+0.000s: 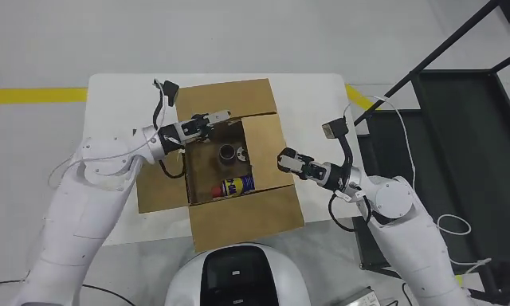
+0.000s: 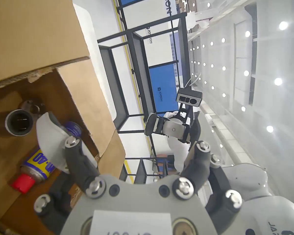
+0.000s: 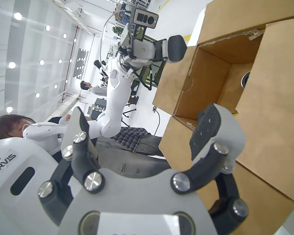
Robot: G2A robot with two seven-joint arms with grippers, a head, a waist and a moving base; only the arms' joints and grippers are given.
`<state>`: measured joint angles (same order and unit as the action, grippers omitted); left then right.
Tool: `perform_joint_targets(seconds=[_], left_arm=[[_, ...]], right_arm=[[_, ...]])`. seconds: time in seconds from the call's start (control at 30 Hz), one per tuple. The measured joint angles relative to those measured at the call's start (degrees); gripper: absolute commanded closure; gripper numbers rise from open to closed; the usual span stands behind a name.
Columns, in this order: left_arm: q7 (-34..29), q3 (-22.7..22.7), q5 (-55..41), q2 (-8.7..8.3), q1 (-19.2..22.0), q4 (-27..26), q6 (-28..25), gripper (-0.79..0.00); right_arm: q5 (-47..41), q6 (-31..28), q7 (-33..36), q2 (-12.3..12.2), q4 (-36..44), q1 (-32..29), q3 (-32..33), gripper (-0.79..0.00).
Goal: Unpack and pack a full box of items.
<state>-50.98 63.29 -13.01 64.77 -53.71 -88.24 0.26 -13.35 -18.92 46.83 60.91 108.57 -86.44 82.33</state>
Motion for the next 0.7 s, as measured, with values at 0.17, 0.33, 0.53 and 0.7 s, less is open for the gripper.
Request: perform_joint_targets(seconds=[0.17, 0.33, 0.53, 0.7], left_arm=[[-0.1, -2.0, -1.7, 0.81, 4.2, 6.2, -0.6, -0.785], [-0.1, -1.9, -1.7, 0.79, 4.1, 6.1, -0.5, -0.785], [-0.1, -1.9, -1.7, 0.79, 4.1, 6.1, -0.5, -0.785], [0.2, -2.1, -1.5, 0.82, 4.0, 5.8, -0.5, -0.785]], right_arm=[[0.1, 0.0, 0.0, 0.0, 0.0, 0.0, 0.0, -0.785], [0.1, 0.0, 0.0, 0.0, 0.0, 0.0, 0.0, -0.785], [0.1, 0.0, 0.0, 0.0, 0.0, 0.0, 0.0, -0.785], [0.4, 0.2, 0.1, 0.0, 0.3, 0.0, -0.3, -0.785]])
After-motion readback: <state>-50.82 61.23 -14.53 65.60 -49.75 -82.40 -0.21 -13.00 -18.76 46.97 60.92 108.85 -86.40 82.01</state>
